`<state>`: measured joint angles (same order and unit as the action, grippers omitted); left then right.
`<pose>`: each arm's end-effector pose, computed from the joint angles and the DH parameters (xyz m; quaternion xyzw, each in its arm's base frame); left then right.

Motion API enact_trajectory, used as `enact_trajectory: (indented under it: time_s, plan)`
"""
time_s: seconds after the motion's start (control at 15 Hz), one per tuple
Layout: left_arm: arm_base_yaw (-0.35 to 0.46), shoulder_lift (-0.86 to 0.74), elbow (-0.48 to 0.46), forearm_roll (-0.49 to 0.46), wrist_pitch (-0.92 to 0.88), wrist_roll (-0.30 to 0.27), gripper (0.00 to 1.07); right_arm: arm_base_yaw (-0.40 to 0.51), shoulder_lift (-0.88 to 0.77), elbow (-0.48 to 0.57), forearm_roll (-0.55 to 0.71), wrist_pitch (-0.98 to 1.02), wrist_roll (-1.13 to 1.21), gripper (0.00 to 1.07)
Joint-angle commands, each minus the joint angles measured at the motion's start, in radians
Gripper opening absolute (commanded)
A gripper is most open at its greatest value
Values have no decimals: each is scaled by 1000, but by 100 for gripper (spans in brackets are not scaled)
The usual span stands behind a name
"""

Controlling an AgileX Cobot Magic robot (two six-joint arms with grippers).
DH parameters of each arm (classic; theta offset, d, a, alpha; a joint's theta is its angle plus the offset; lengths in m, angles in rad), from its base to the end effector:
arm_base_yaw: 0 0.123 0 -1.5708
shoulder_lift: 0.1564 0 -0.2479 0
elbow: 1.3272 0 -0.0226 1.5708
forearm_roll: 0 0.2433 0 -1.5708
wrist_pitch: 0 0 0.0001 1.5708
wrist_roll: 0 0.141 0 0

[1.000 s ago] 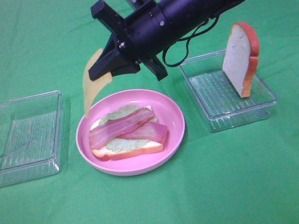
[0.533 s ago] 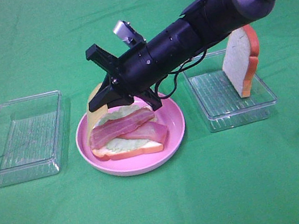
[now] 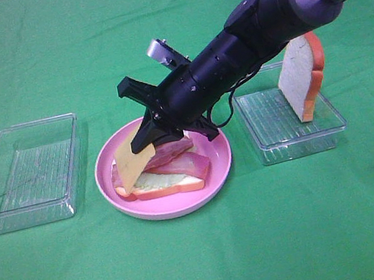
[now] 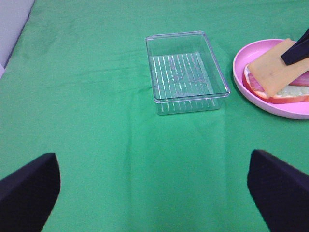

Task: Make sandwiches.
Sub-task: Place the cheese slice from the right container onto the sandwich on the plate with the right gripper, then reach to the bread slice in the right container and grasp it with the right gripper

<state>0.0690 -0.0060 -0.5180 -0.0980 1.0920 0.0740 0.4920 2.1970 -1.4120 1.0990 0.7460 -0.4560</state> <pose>0.0665 -0.0077 0.2535 0.0054 0.8541 -0.0118 0.5200 0.3361 0.2769 0.0599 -0.0679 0.9217 0.3790 0.0473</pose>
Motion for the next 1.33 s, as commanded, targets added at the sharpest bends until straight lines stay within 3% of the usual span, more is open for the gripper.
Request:
enact_trajectory:
  time_s: [0.07, 0.13, 0.2, 0.47, 0.6, 0.67, 1.0, 1.07, 1.33]
  plan:
    - [-5, -15, 2, -11, -14, -8, 101, -4, -14, 0, -53, 1, 15, 0]
    - [-5, -15, 2, -11, -14, -8, 101, -4, -19, 0, -74, 0, 16, 0]
    - [-5, -15, 2, -11, -14, -8, 101, -4, -29, 0, -88, -10, 16, 8]
    - [-5, -15, 2, -11, -14, -8, 101, -4, -67, 0, -165, -37, 24, 63]
    - [-5, -15, 2, -11, -14, -8, 101, -4, -71, 0, -218, -26, 74, 76]
    - [-5, -15, 2, -11, -14, -8, 101, -3, -110, 0, -355, -18, 119, 89]
    - [-5, -15, 2, -11, -14, -8, 100, -3, -260, 0, -564, -11, 287, 95]
    - [-5, -15, 2, -11, -14, -8, 100, -10, -338, -8, -716, -3, 393, 95]
    - [-5, -15, 2, -11, -14, -8, 100, -118, -372, -166, -879, 236, 512, 94]
